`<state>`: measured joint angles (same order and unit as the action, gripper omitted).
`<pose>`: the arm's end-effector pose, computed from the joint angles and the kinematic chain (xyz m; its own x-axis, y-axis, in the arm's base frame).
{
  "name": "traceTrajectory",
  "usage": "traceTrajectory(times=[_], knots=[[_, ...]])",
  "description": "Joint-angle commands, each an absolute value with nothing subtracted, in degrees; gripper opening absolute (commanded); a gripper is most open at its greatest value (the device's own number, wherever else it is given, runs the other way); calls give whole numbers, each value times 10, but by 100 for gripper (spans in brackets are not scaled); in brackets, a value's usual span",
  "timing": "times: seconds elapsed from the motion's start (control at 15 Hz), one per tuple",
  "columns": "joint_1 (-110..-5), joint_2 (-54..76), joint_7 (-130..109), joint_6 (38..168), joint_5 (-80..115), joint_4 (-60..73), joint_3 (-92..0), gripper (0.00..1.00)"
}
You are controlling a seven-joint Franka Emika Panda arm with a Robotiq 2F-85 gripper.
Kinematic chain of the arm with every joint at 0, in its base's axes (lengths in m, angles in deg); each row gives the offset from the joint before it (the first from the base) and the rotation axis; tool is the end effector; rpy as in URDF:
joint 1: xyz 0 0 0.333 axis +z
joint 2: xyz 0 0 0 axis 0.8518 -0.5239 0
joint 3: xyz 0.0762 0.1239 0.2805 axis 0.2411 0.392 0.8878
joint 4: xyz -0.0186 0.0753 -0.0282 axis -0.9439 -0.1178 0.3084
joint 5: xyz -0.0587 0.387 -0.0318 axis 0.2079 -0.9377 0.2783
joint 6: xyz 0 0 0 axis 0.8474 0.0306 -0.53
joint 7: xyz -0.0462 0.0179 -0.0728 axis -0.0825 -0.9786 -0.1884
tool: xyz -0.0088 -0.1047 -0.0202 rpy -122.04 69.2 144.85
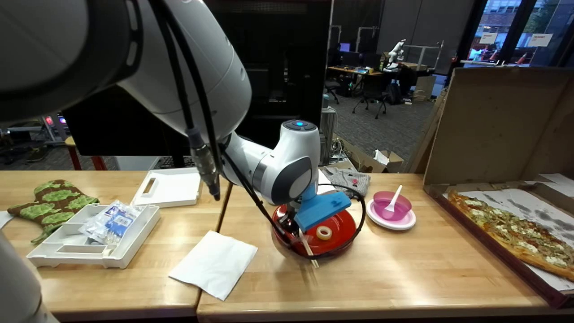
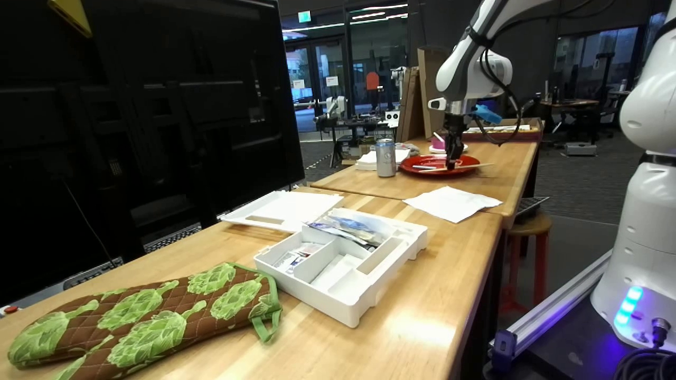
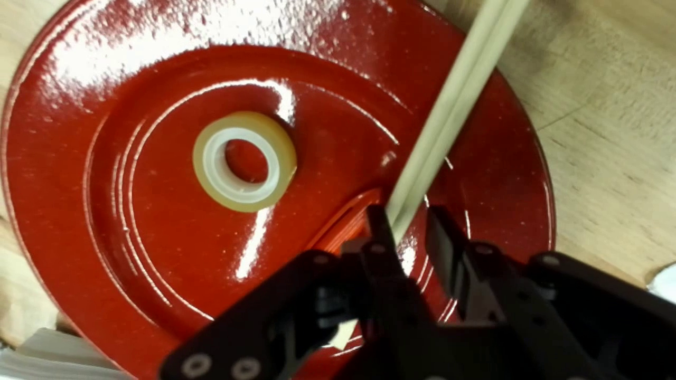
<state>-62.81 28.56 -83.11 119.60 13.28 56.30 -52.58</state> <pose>0.4710 -0.1260 0.3142 0.6062 0.7907 0.0856 0.7747 -0.6114 0.1612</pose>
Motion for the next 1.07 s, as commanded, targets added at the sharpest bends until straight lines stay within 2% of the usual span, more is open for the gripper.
traceTrajectory(times=[0.0,0.4,1.0], knots=[[-639,295,-824,1197,148,567,-516,57],[-639,295,-822,1194,157,564,-515,98],[-635,283,-836,1137,151,522,-509,100]])
